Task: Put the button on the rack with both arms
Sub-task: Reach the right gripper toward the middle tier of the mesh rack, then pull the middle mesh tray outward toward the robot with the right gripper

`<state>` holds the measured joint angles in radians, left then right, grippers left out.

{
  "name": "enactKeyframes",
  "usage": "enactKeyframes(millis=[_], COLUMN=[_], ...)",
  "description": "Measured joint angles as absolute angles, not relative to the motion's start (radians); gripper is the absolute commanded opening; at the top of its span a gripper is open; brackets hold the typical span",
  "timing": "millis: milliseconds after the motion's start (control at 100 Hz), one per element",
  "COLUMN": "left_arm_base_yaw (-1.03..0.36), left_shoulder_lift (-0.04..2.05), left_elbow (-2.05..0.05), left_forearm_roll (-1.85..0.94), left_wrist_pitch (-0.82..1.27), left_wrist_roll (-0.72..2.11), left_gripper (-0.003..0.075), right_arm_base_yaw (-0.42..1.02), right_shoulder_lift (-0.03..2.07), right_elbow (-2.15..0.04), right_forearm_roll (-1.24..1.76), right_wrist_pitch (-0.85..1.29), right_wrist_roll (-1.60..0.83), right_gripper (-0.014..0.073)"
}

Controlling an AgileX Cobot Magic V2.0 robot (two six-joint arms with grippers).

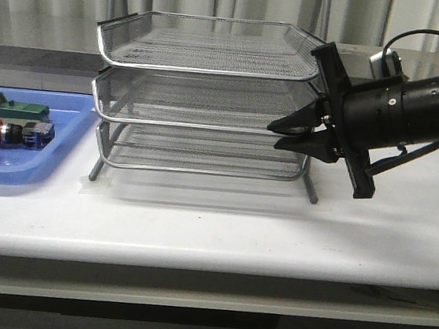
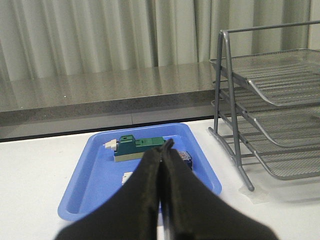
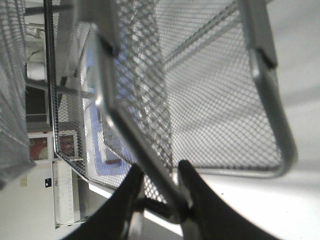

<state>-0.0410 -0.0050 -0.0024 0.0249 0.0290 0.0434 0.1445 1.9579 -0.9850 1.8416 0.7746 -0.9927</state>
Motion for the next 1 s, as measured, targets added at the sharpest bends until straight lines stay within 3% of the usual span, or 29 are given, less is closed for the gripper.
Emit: enactKeyframes(millis=[660, 1000], left_arm_base_yaw=[-0.041, -0.041], left_shoulder_lift=[-0.005, -0.005], left_elbow=[-0.002, -0.002], left_forearm_roll=[0.025, 0.025], left_wrist_pitch=[0.029, 0.029], left_wrist_roll=[0.043, 0.043], left_gripper=[-0.0021, -0.0021], right_arm_base_yaw=[0.127, 0.129], right_shoulder_lift=[1.922, 1.82], right_elbow=[-0.756, -0.623], right_forearm_roll=[1.844, 1.844], right_wrist_pitch=[0.968, 0.961], right_wrist_roll=[-1.117, -1.157], right_gripper=[0.0085, 0.0085])
